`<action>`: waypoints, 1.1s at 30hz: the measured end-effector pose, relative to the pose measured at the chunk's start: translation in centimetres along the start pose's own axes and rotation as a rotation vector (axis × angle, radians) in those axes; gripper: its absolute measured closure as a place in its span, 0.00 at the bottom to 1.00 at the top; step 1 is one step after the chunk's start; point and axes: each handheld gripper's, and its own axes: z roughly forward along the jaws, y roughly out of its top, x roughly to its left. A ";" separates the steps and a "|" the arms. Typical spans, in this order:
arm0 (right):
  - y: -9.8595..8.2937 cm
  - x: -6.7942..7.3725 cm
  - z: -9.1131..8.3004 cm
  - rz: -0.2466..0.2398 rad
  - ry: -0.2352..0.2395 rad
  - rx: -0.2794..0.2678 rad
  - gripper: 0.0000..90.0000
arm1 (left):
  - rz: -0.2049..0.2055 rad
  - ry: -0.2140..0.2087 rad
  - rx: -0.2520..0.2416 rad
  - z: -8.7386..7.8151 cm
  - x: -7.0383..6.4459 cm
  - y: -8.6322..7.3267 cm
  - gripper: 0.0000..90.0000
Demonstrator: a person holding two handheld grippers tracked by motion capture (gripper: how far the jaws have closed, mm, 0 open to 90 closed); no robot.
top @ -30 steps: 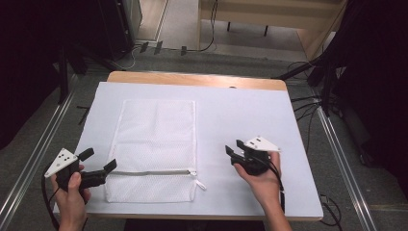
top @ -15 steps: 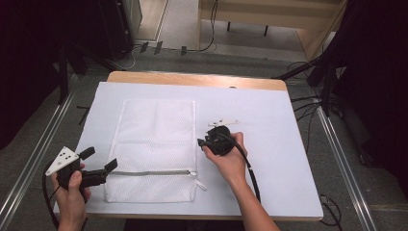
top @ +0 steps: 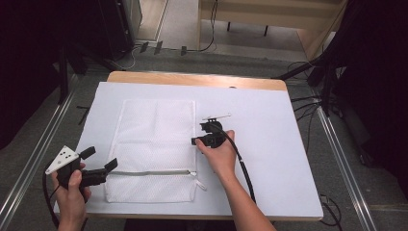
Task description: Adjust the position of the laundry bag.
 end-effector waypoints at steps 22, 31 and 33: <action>0.4 0.2 1.2 0.045 0.011 0.061 0.83 | -0.010 -0.008 0.010 0.4 0.0 0.0 0.00; 0.3 1.0 1.3 -0.020 -0.043 0.058 1.00 | -0.020 -0.008 0.001 0.3 0.1 0.0 0.00; 0.3 0.9 1.0 -0.030 -0.042 0.054 1.00 | -0.021 -0.010 0.000 0.3 0.1 0.0 0.00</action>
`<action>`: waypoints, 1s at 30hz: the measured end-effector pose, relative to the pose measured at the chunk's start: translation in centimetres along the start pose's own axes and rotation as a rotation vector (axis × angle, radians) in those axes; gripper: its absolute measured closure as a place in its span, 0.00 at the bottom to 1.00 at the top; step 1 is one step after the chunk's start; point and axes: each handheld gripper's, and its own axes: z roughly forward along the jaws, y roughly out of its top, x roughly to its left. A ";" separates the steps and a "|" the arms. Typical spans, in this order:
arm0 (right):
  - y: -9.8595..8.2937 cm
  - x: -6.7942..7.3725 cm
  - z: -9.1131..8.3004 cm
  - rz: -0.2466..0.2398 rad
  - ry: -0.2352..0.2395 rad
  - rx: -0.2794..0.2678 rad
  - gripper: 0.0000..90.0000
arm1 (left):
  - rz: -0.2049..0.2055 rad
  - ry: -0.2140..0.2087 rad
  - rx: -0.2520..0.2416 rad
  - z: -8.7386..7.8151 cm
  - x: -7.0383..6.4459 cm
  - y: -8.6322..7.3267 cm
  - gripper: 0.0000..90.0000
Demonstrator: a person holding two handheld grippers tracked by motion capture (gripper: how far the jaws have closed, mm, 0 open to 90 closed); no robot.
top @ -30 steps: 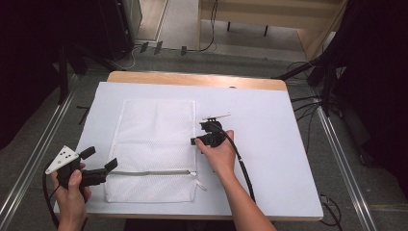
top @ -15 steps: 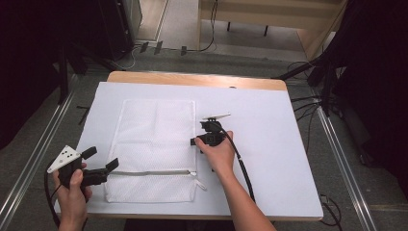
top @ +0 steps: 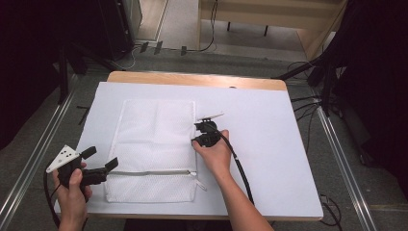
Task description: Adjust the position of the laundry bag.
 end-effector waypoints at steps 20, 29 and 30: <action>-0.8 -5.2 -3.8 0.022 -0.079 -0.058 1.00 | 0.013 -0.018 0.021 0.6 -0.7 0.0 0.00; -1.3 -8.2 -5.2 0.046 -0.110 -0.085 1.00 | 0.016 -0.027 0.030 0.9 -1.0 -0.1 0.00; -1.4 -8.5 -5.3 0.044 -0.116 -0.085 1.00 | 0.017 -0.031 0.028 0.9 -1.0 -0.1 0.00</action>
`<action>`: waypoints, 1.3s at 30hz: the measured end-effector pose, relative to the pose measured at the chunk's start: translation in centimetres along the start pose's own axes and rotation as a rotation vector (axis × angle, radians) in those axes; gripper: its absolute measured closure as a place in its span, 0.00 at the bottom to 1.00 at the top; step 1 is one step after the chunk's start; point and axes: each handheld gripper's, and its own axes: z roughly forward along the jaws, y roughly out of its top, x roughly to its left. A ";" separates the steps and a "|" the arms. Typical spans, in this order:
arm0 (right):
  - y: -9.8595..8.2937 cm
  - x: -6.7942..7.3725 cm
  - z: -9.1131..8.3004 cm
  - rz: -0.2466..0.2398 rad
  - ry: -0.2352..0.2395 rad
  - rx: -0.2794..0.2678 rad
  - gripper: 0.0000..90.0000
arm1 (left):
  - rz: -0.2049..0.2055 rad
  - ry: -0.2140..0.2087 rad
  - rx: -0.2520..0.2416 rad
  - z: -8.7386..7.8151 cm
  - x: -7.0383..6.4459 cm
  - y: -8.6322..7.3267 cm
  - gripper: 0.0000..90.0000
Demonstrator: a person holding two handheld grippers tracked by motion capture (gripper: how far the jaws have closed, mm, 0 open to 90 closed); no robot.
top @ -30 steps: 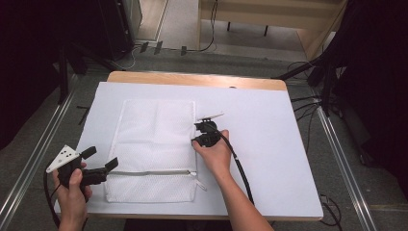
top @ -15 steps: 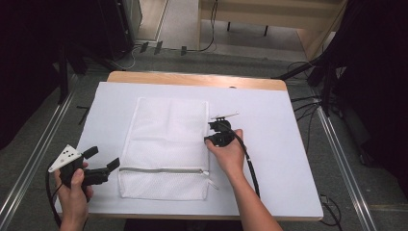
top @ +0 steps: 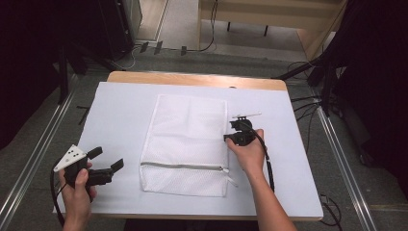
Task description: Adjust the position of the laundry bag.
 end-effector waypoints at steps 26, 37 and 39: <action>-0.5 -4.7 0.3 -0.095 -0.083 -0.146 0.73 | 0.028 -0.024 0.048 1.3 -1.3 -0.3 0.00; -5.2 -5.2 -5.0 -0.155 -0.050 -0.316 0.58 | 0.017 -0.039 0.056 1.9 -2.0 -0.6 0.00; -6.6 -5.2 -5.7 -0.173 -0.071 -0.336 0.55 | 0.008 -0.045 0.051 2.0 -2.1 -0.6 0.00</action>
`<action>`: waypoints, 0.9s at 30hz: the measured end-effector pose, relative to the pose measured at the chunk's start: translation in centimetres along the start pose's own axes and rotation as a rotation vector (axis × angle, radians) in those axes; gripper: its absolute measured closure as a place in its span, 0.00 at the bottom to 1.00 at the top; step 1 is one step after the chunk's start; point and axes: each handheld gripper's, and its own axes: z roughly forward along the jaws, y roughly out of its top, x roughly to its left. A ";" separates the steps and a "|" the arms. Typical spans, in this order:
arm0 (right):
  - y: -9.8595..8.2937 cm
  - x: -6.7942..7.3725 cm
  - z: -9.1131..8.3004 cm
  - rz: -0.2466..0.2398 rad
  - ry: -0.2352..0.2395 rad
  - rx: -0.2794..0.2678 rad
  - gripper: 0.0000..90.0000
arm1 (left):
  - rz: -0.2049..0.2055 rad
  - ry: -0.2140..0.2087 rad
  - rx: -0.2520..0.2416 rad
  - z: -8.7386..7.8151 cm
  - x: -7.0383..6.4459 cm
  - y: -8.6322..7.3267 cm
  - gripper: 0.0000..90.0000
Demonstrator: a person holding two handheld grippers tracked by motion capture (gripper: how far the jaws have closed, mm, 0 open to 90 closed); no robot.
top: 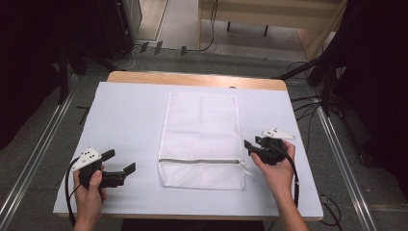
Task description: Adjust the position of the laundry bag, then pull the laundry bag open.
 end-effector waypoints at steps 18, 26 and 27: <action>-7.2 2.5 -4.5 0.067 0.154 0.000 0.51 | 0.050 -0.063 -0.018 1.8 -4.4 2.4 0.00; -8.0 3.4 -4.0 0.097 0.178 -0.009 0.52 | 0.078 -0.149 0.033 5.2 -8.9 3.8 0.00; -8.0 3.4 -4.0 0.097 0.178 -0.009 0.52 | 0.078 -0.149 0.033 5.2 -8.9 3.8 0.00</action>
